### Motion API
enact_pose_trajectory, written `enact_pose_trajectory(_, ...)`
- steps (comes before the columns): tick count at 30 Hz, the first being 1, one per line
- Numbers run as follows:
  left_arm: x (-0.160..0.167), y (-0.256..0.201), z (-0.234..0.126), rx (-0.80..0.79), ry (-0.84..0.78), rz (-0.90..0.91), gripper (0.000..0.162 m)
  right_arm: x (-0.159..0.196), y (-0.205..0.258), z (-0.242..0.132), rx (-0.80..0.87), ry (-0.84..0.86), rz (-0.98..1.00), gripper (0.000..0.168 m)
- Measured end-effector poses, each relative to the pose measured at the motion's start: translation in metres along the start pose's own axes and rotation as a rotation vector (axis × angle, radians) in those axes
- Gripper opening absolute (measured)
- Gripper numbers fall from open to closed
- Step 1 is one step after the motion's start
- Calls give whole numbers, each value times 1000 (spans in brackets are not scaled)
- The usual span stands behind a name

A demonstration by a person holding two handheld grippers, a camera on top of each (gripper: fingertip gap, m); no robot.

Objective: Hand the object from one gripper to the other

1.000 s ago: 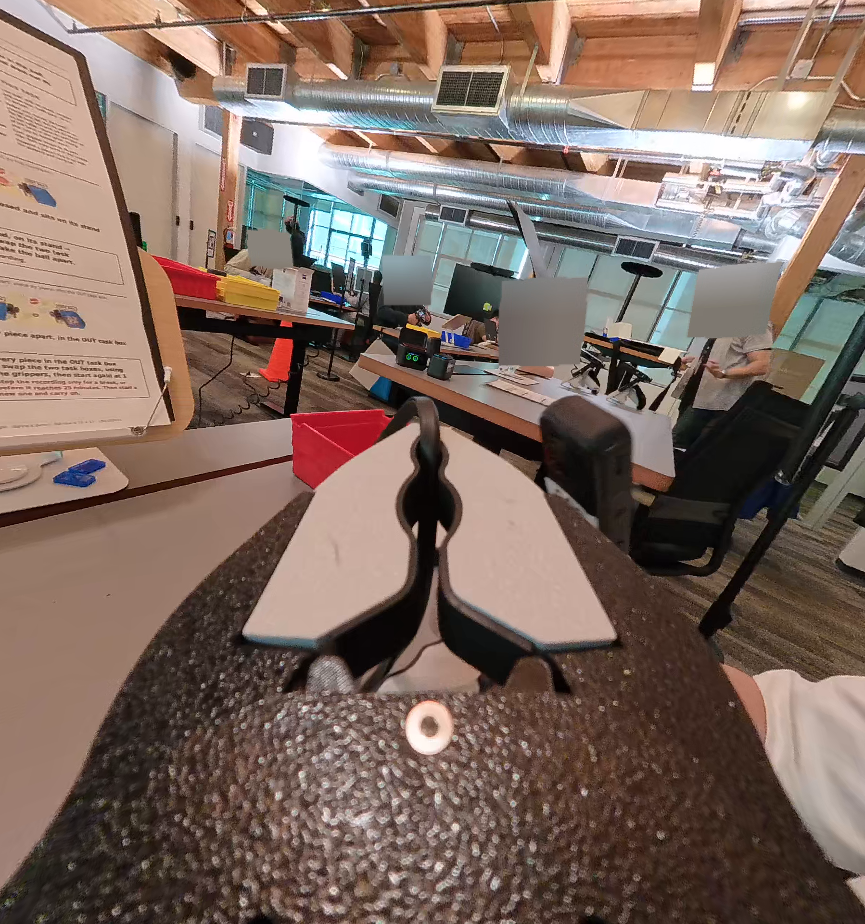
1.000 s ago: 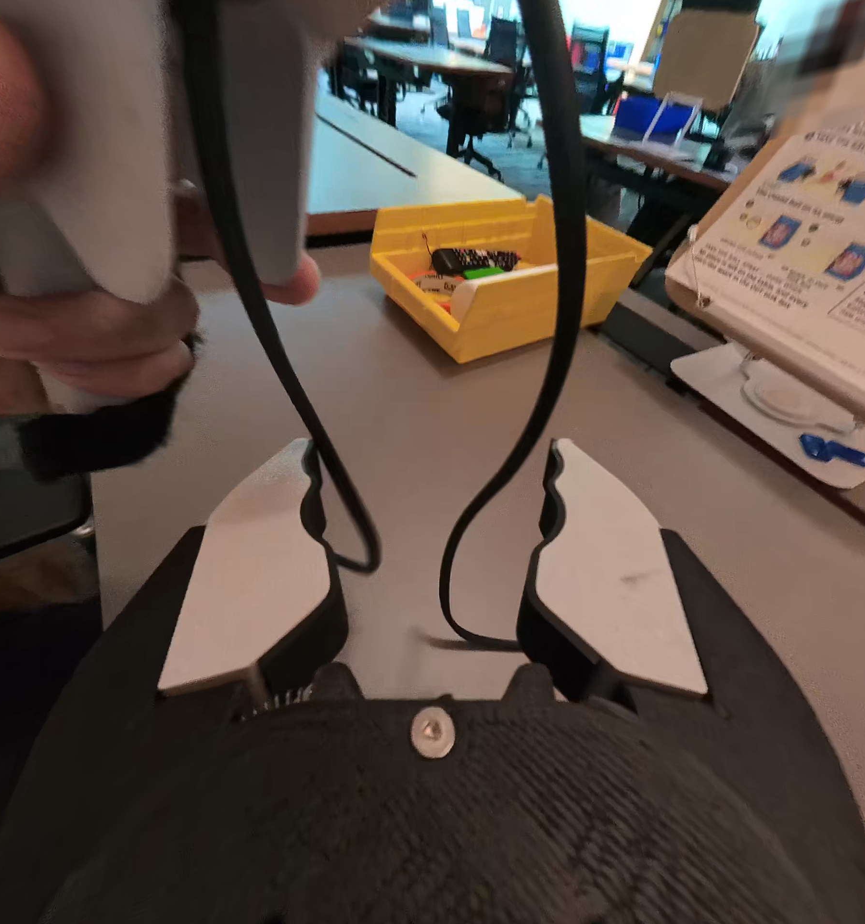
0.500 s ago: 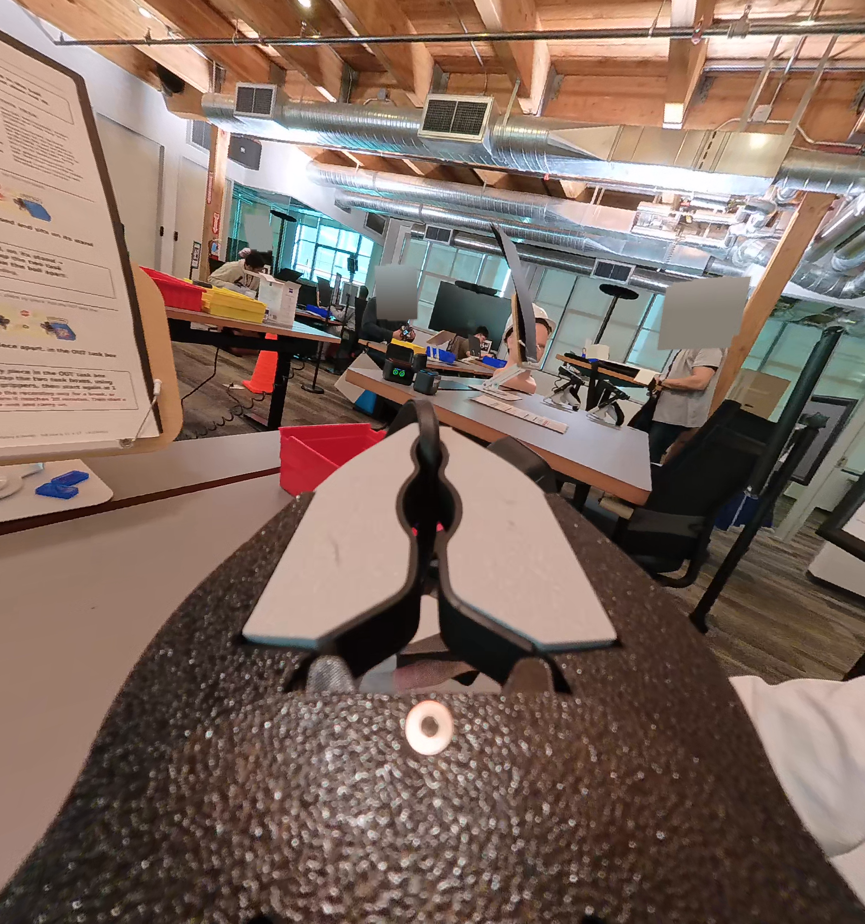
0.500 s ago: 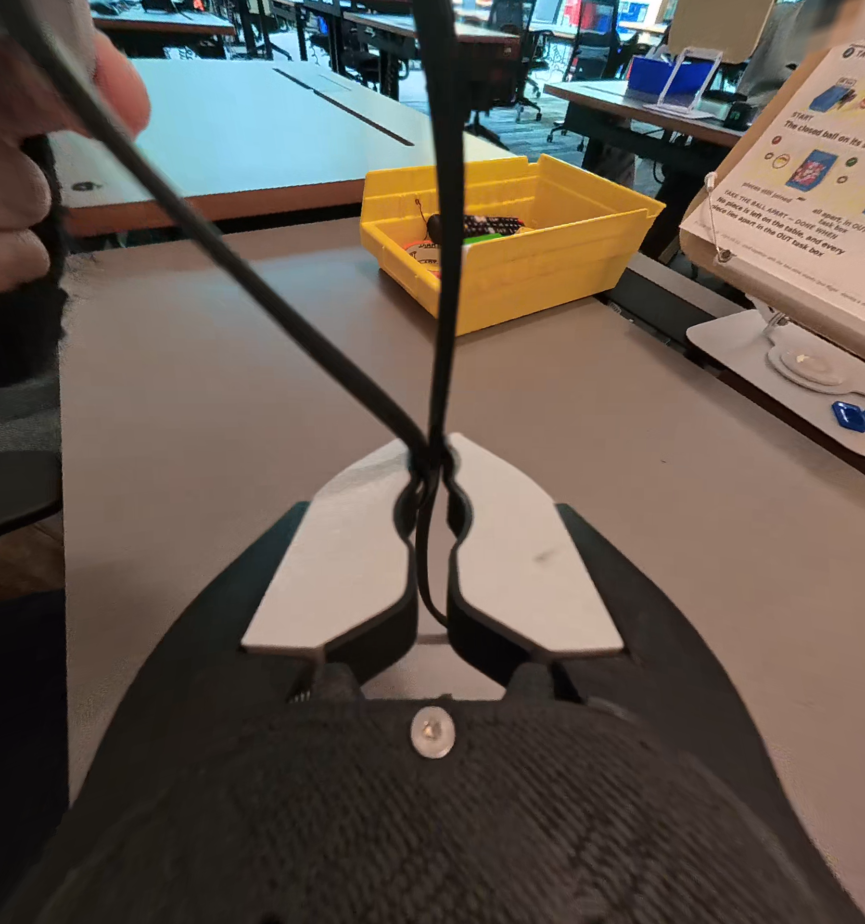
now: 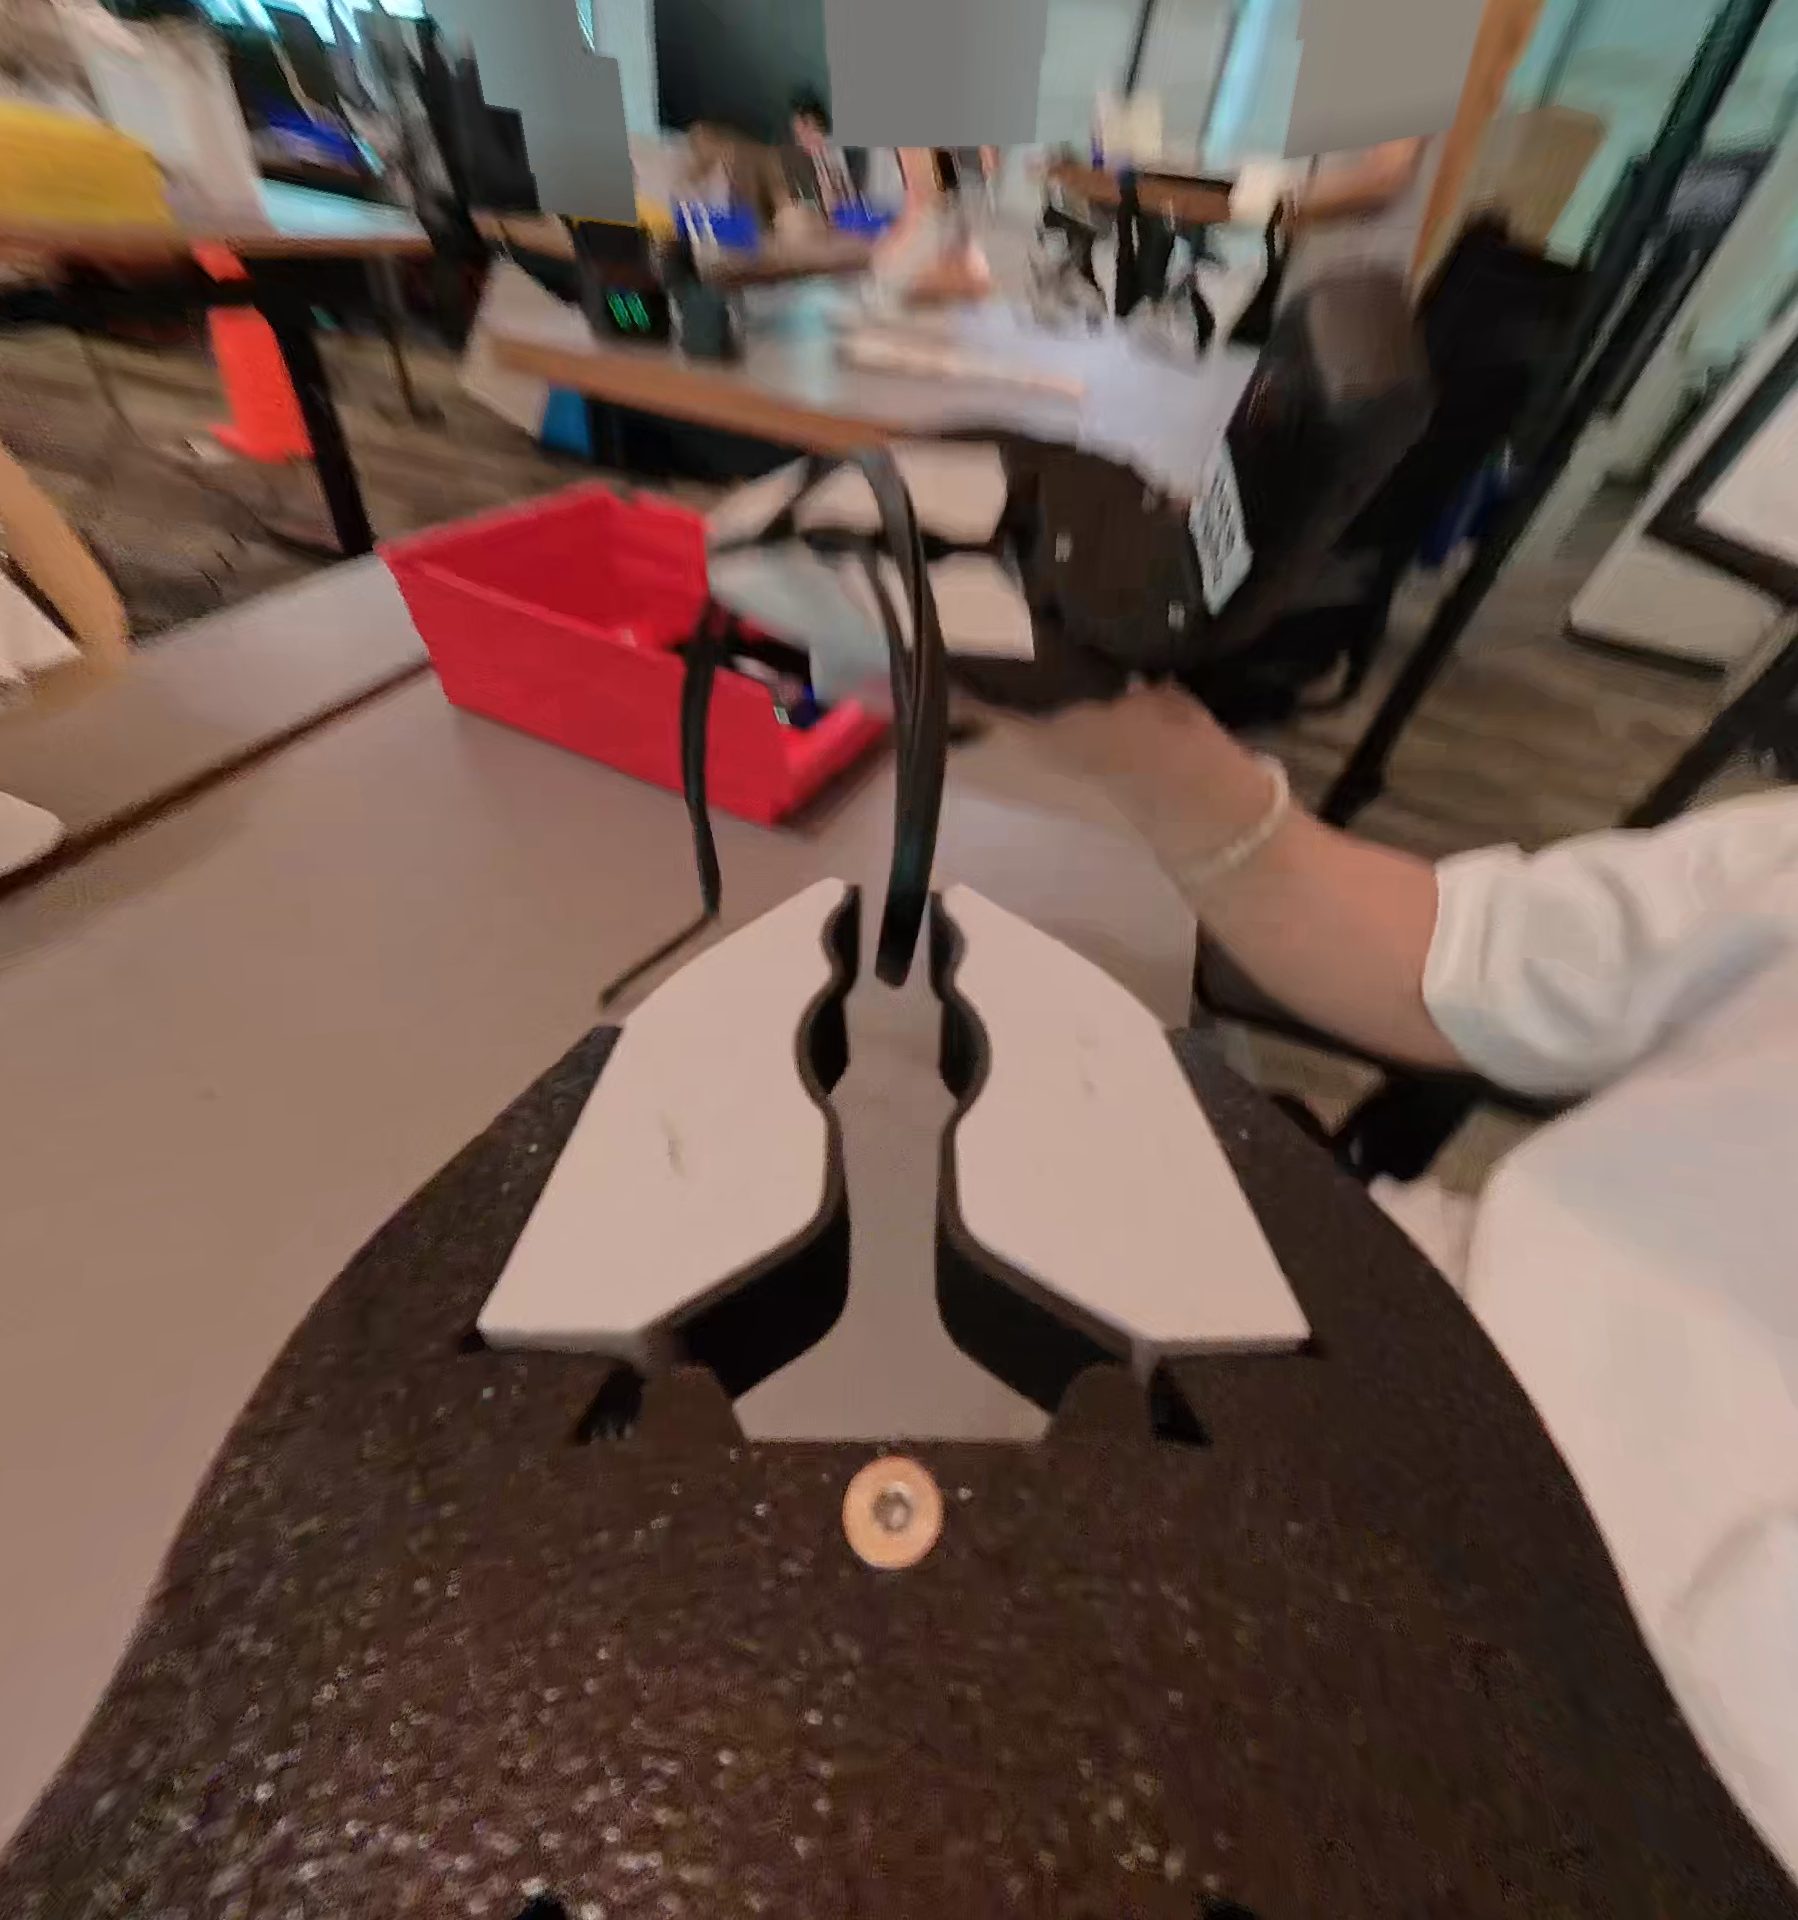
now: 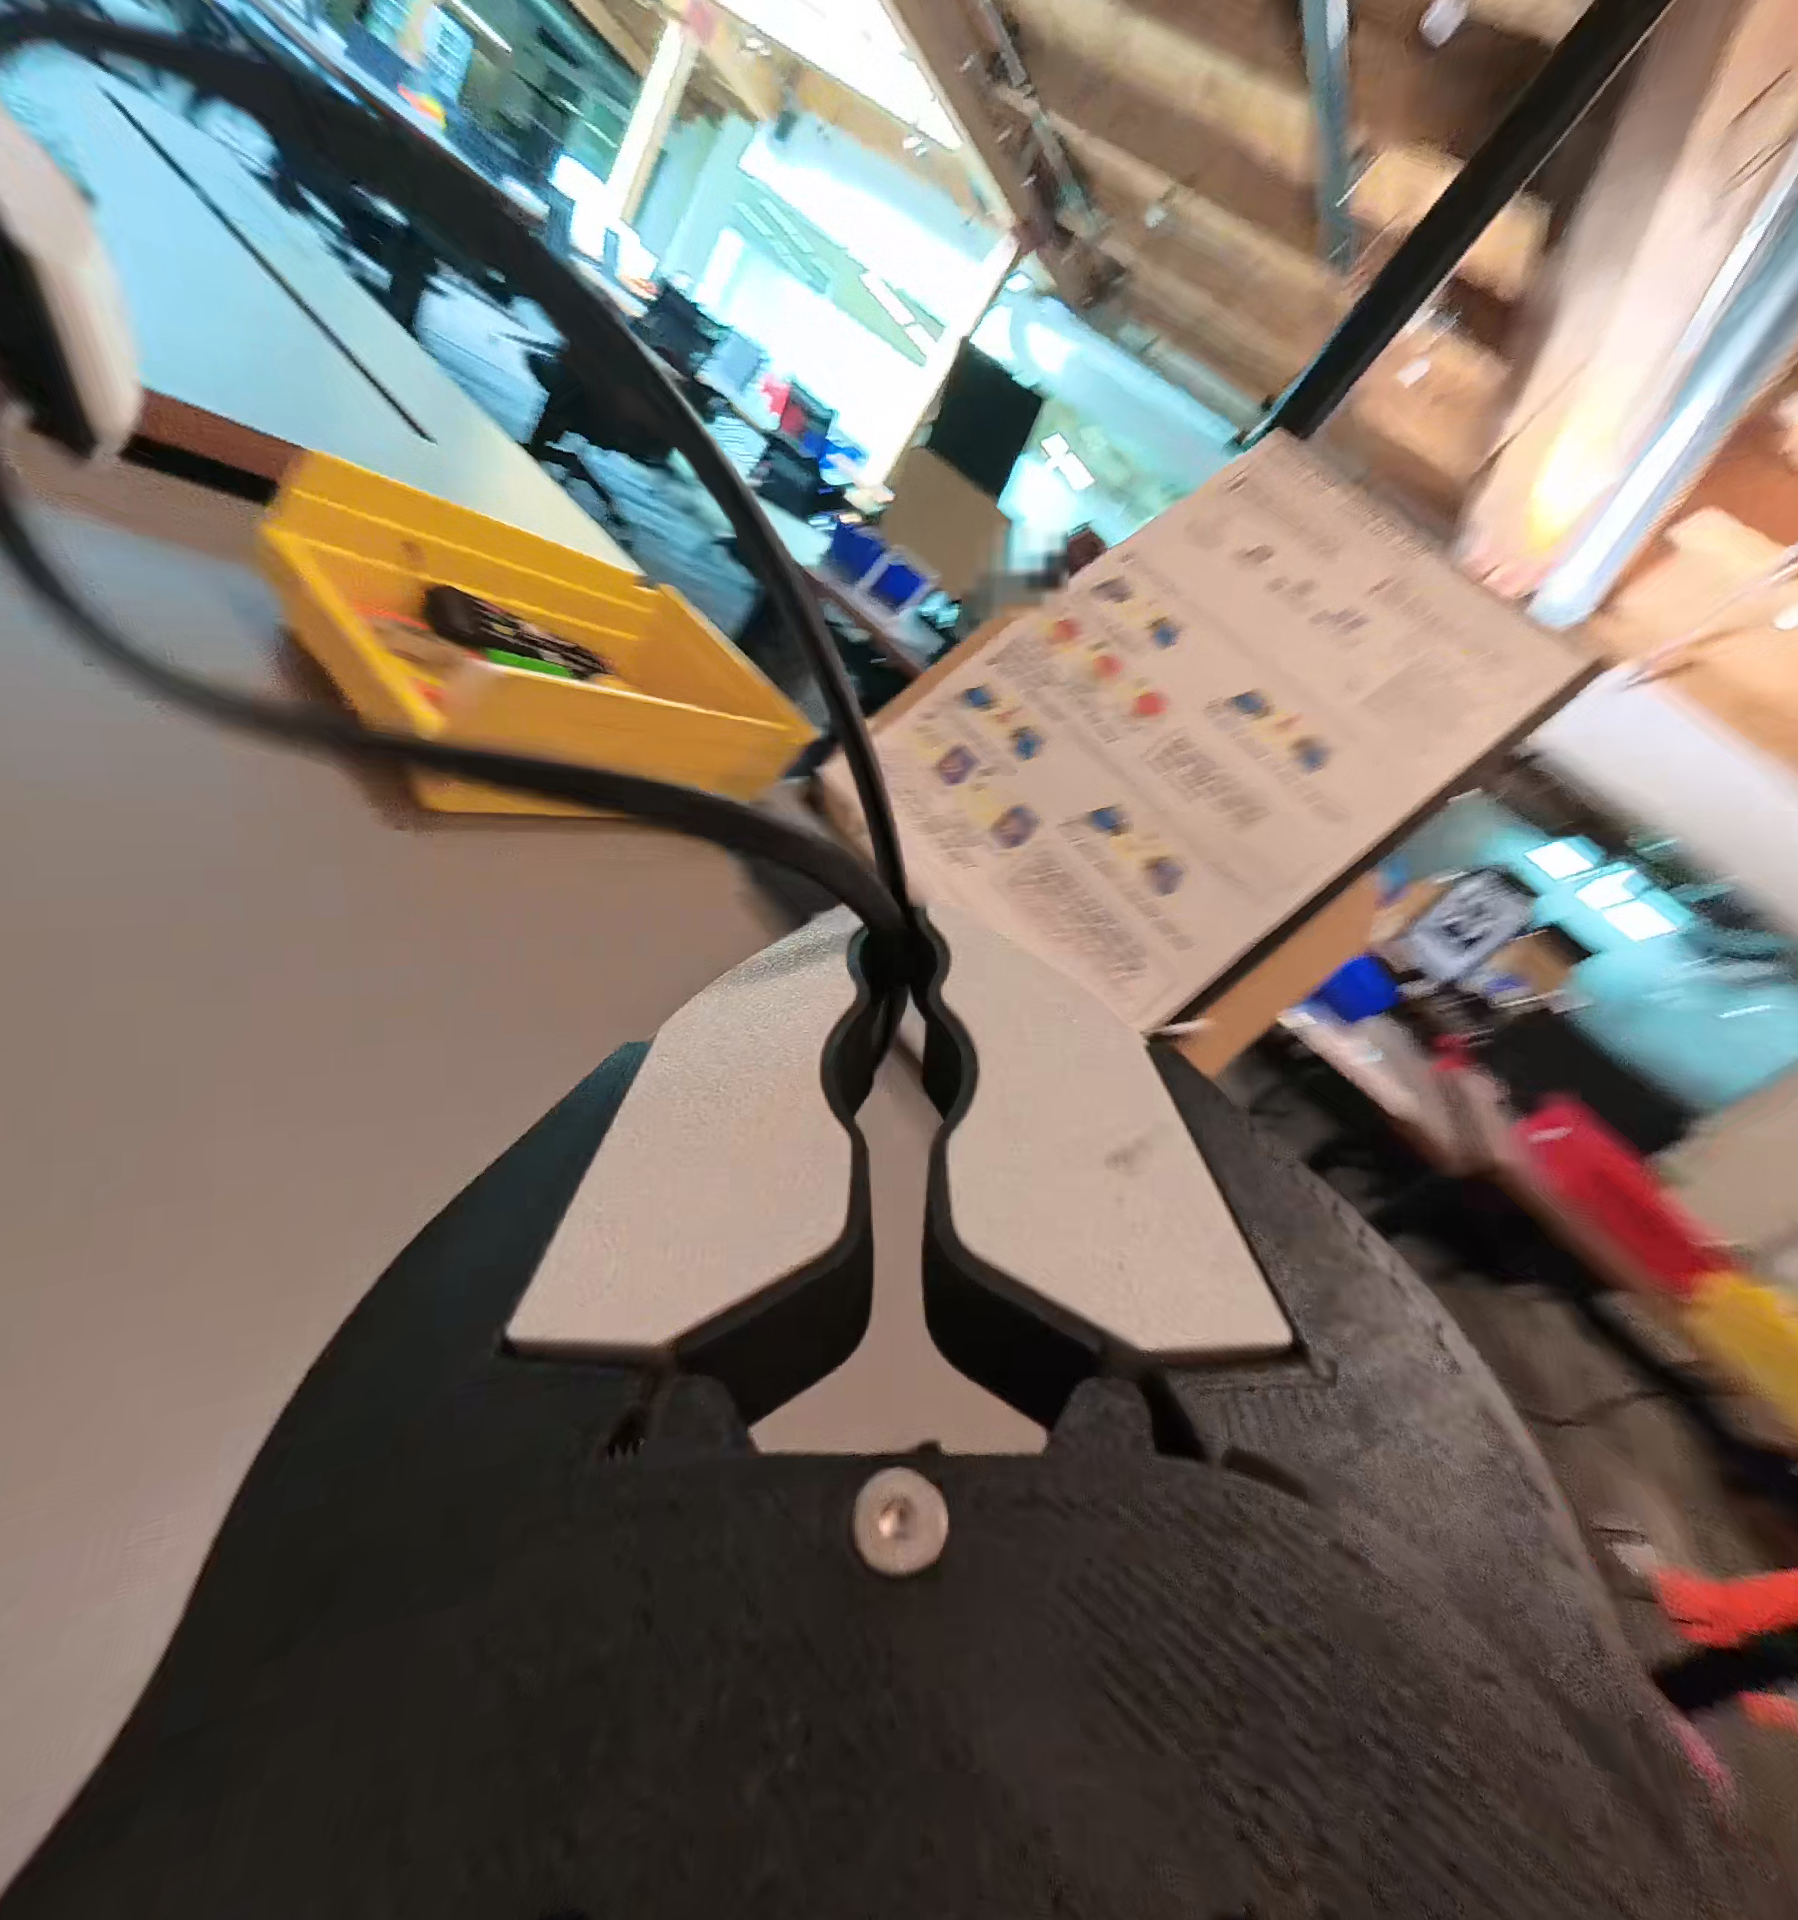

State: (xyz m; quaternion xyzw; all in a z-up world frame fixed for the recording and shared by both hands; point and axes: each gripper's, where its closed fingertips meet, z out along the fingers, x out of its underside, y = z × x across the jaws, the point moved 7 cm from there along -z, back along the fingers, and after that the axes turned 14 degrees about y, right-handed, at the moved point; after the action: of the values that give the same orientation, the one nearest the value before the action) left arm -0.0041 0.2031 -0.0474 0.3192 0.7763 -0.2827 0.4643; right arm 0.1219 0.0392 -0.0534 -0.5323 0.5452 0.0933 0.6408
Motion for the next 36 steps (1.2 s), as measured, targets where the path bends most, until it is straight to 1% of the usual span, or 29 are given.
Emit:
enact_pose_trajectory(2,12,2,7,19,110,25,30,-1,-12,-9,152,-13,-110,3)
enact_pose_trajectory(4,18,9,6,-7,146,25,48,-5,-18,-18,219,-52,-216,4)
enact_pose_trajectory(5,18,12,4,-16,131,17,55,-6,-20,-22,252,-71,-265,3)
enact_pose_trajectory(7,12,18,-1,-16,28,-17,66,-7,-20,-28,280,-102,-367,3)
enact_pose_trajectory(9,8,21,0,9,-88,-30,72,-9,-18,-33,272,-162,-430,3)
enact_pose_trajectory(10,8,23,3,31,-116,-34,75,-10,-15,-35,248,-196,-446,3)
enact_pose_trajectory(12,12,24,16,99,-97,-63,86,-13,-9,-38,213,-262,-488,3)
enact_pose_trajectory(14,16,26,29,152,-68,-86,100,-14,-1,-39,166,-292,-530,3)
enact_pose_trajectory(17,24,28,50,201,-62,-75,102,-18,8,-42,122,-383,-517,3)
enact_pose_trajectory(19,33,33,66,232,-50,-101,101,-22,11,-44,75,-442,-465,3)
enact_pose_trajectory(23,44,41,90,222,-3,-195,90,-28,20,-44,-12,-511,-399,3)
enact_pose_trajectory(25,41,35,95,205,-8,-175,75,-28,25,-42,-28,-510,-400,3)
enact_pose_trajectory(27,35,29,98,145,-29,-152,60,-28,29,-39,-44,-508,-399,3)
enact_pose_trajectory(31,26,23,100,44,-73,-144,40,-31,35,-38,-79,-519,-385,3)
enact_pose_trajectory(35,22,19,97,11,-111,-125,4,-32,40,-37,-107,-523,-373,3)
enact_pose_trajectory(36,22,19,97,-6,-110,-96,4,-32,40,-37,-105,-522,-375,3)
